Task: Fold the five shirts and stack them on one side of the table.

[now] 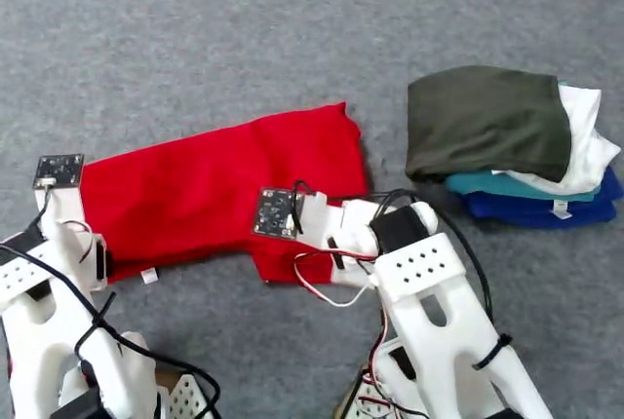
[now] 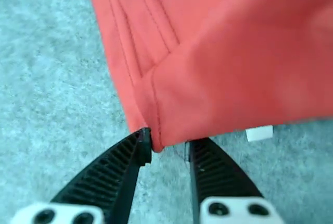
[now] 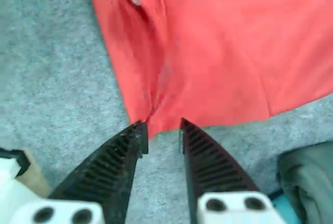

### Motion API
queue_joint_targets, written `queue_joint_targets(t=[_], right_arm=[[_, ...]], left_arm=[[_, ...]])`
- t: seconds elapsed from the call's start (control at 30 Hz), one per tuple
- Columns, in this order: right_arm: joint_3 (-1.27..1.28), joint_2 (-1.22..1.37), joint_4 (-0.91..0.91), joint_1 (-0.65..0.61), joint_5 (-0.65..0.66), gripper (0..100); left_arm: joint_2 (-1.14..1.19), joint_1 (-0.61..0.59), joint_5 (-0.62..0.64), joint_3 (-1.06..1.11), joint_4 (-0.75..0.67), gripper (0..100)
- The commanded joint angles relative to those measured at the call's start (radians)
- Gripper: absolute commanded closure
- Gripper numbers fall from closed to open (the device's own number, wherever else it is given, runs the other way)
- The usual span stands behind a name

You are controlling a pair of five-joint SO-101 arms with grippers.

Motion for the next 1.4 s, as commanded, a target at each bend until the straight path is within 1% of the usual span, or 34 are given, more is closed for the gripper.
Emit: queue_joint_targets(t=[0.0, 0.1, 0.13, 0.17, 0.2, 0.27, 0.33, 0.37, 0.47, 0.5, 0.57, 0.63, 0.7, 0.83, 0.93, 1.0, 1.1, 1.17, 1.2, 1.27, 1.37], right_arm=[[-0.01, -0.03, 0.041, -0.025, 0.005, 87.1], [-0.03, -0.099, 0.052, -0.024, 0.005, 87.5], [-0.047, -0.119, 0.051, -0.022, 0.0, 89.8], [-0.065, -0.137, 0.048, -0.024, -0.002, 94.4], [-0.079, -0.142, 0.034, -0.025, -0.008, 99.7], [-0.099, -0.12, -0.011, -0.027, -0.064, 98.1], [-0.099, -0.047, -0.08, -0.027, -0.101, 99.8], [-0.102, 0.01, -0.115, -0.036, -0.117, 99.5], [-0.148, 0.223, -0.19, -0.074, -0.199, 99.6], [-0.18, 0.297, -0.201, -0.094, -0.229, 99.6], [-0.251, 0.427, -0.204, -0.143, -0.267, 99.6], [-0.309, 0.542, -0.204, -0.183, -0.288, 99.6], [-0.34, 0.633, -0.204, -0.214, -0.315, 99.6], [-0.308, 0.723, -0.206, -0.277, -0.339, 99.6], [-0.252, 0.722, -0.227, -0.343, -0.368, 99.6], [-0.243, 0.72, -0.241, -0.358, -0.379, 99.6], [-0.311, 0.719, -0.218, -0.292, -0.377, 99.6], [-0.41, 0.713, -0.144, -0.213, -0.371, 99.6], [-0.469, 0.7, -0.092, -0.17, -0.361, 99.6], [-0.587, 0.667, -0.003, -0.091, -0.299, 99.6], [-0.745, 0.625, 0.029, 0.015, -0.267, 99.6]], left_arm=[[-0.021, -0.014, -0.006, -0.107, 0.089, 87], [-0.021, -0.018, -0.008, -0.196, 0.186, 87], [-0.021, -0.018, -0.008, -0.233, 0.218, 88], [-0.021, -0.018, -0.008, -0.273, 0.253, 89], [-0.021, -0.018, -0.008, -0.315, 0.288, 92], [-0.021, -0.017, -0.003, -0.402, 0.354, 99], [-0.021, -0.012, 0.002, -0.482, 0.414, 97], [-0.021, -0.008, 0.017, -0.519, 0.433, 98], [-0.012, 0.041, 0.141, -0.598, 0.439, 98], [-0.01, 0.074, 0.184, -0.603, 0.422, 98], [-0.01, 0.149, 0.261, -0.565, 0.338, 98], [-0.001, 0.207, 0.321, -0.486, 0.215, 98], [0.033, 0.235, 0.356, -0.404, 0.097, 98], [0.147, 0.216, 0.373, -0.29, -0.064, 98], [0.24, 0.193, 0.368, -0.259, -0.143, 98], [0.302, 0.172, 0.367, -0.261, -0.176, 98], [0.358, 0.147, 0.367, -0.278, -0.198, 98], [0.371, 0.135, 0.367, -0.313, -0.161, 98], [0.371, 0.13, 0.367, -0.345, -0.12, 98], [0.371, 0.127, 0.367, -0.436, -0.014, 98], [0.381, 0.107, 0.371, -0.637, 0.157, 98]])
